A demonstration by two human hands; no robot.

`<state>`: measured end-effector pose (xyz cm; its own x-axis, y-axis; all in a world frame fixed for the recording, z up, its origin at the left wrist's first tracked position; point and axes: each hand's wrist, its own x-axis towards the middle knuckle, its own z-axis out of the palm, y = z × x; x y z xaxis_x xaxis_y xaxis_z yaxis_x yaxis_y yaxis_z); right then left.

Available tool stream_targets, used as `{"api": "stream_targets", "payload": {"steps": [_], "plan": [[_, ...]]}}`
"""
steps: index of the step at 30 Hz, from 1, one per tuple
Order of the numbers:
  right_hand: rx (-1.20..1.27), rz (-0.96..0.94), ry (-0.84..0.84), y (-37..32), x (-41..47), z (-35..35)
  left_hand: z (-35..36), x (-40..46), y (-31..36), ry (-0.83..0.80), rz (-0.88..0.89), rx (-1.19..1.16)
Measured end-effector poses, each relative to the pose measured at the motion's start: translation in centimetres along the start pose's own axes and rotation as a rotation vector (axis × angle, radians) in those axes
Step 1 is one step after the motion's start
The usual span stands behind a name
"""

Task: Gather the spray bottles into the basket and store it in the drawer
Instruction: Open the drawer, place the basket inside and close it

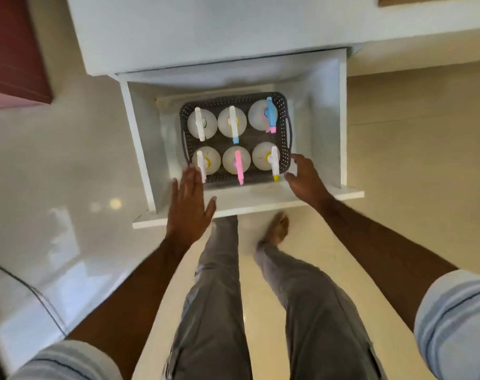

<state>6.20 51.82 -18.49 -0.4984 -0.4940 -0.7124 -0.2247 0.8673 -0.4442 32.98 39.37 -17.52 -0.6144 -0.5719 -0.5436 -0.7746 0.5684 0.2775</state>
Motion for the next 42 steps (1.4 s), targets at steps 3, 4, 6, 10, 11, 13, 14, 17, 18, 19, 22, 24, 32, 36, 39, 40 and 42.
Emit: {"api": "stream_targets", "payload": {"steps": [3,4,6,10,11,13,14,17,18,19,22,24,32,36,39,40,42], "plan": [[-0.383,-0.221,0.036,1.0,-4.6,2.4,1.8,-3.0,1.6,0.009,0.135,0.159],[-0.467,-0.273,0.046,1.6,-5.7,3.5,2.9,-3.6,1.9,0.013,0.156,0.189],[-0.578,-0.353,0.035,3.3,-7.1,5.6,5.3,-4.1,2.2,0.017,0.177,0.229],[-0.730,-0.493,0.111,6.9,-6.4,8.1,9.2,-3.3,1.5,0.125,0.173,0.277],[-0.725,-0.513,0.140,7.4,-6.0,8.4,9.9,-3.0,1.3,0.159,0.178,0.285],[-0.718,-0.555,0.195,8.2,-5.3,9.2,11.0,-2.5,0.8,0.219,0.184,0.300],[-0.721,-0.571,0.218,8.4,-5.0,9.5,11.4,-2.3,0.7,0.239,0.190,0.311],[-0.709,-0.601,0.260,8.1,-4.1,9.5,11.1,-1.5,0.5,0.278,0.196,0.311],[-0.709,-0.605,0.275,7.9,-3.9,9.3,10.9,-1.4,0.5,0.291,0.197,0.314],[-0.714,-0.608,0.291,7.7,-3.6,9.0,10.6,-1.0,0.5,0.304,0.199,0.324],[-0.726,-0.617,0.304,6.1,-2.1,8.0,9.0,0.9,0.5,0.326,0.203,0.325],[-0.733,-0.622,0.314,4.9,-0.8,7.4,7.8,2.4,0.2,0.339,0.208,0.323],[-0.814,-0.641,0.441,-1.0,6.0,3.9,2.1,10.3,-0.6,0.399,0.212,0.400],[-0.881,-0.685,0.570,-3.8,8.6,1.8,-0.8,13.6,-0.9,0.459,0.241,0.491],[-0.908,-0.728,0.636,-6.6,10.6,-0.6,-3.8,16.2,-1.2,0.518,0.242,0.506],[-0.933,-0.742,0.633,-7.6,11.3,-1.6,-5.0,17.1,-1.3,0.522,0.241,0.501],[-0.992,-0.745,0.601,-9.5,12.6,-3.7,-7.1,18.5,-1.6,0.506,0.252,0.500]]}}
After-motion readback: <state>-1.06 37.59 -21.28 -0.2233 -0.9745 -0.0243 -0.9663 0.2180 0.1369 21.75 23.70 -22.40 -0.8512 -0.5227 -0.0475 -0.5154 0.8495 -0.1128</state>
